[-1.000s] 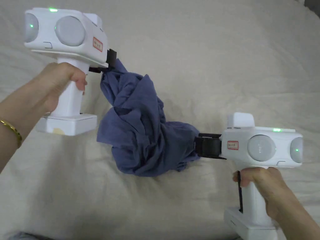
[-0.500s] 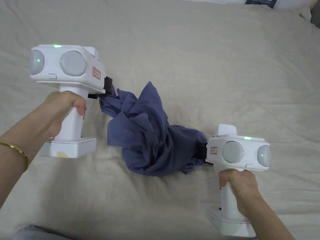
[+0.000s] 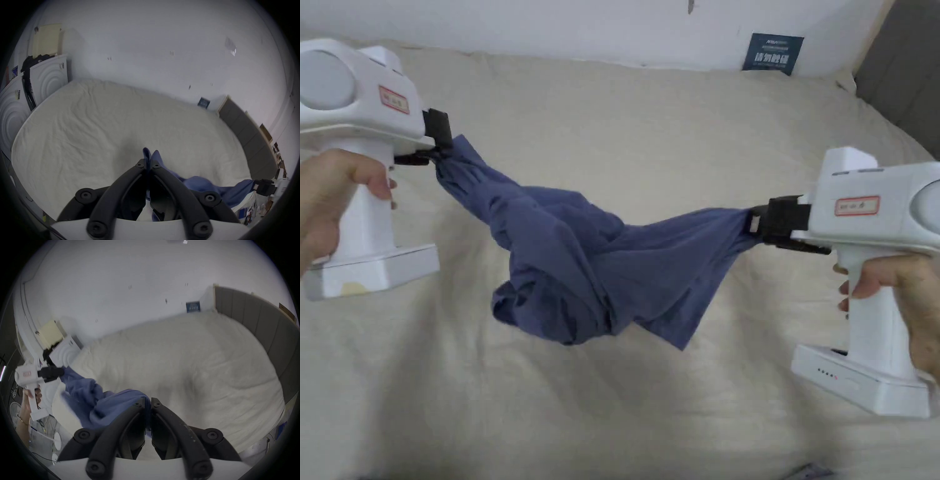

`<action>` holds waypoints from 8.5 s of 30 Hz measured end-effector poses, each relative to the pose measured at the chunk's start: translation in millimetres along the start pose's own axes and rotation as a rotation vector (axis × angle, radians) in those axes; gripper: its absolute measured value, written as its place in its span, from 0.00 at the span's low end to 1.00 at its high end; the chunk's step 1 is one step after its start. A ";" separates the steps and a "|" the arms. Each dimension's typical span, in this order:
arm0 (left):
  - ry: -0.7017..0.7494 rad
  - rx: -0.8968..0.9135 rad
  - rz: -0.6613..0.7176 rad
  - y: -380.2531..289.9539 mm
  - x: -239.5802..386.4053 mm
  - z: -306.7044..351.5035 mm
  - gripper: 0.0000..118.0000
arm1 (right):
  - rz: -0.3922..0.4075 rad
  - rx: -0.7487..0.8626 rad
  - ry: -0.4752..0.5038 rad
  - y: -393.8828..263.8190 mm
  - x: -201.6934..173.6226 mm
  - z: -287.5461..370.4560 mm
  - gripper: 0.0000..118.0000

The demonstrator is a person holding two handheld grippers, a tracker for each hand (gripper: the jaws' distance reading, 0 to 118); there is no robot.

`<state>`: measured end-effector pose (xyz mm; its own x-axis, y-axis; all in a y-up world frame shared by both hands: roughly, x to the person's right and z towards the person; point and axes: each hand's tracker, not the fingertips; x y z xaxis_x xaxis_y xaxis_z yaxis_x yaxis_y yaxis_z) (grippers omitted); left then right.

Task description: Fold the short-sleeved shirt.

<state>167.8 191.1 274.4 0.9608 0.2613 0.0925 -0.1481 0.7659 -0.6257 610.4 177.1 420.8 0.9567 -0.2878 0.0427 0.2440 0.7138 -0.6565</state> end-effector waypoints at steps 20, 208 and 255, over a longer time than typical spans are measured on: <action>-0.099 0.476 -0.026 129.0 31.1 177.3 0.02 | 0.117 0.405 0.003 137.8 -30.6 170.9 0.07; 0.238 -0.256 0.070 -249.0 -11.7 7.3 0.05 | 0.385 -0.422 -0.083 152.3 -54.4 -357.3 0.04; -0.222 0.619 -0.143 148.9 49.5 269.1 0.05 | 0.166 0.698 -0.115 174.5 -24.1 373.2 0.05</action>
<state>130.2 476.2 394.2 0.9199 0.1965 0.3394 -0.1937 0.9801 -0.0424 689.1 546.9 586.3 0.9912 -0.0986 0.0881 0.1015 0.9944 -0.0289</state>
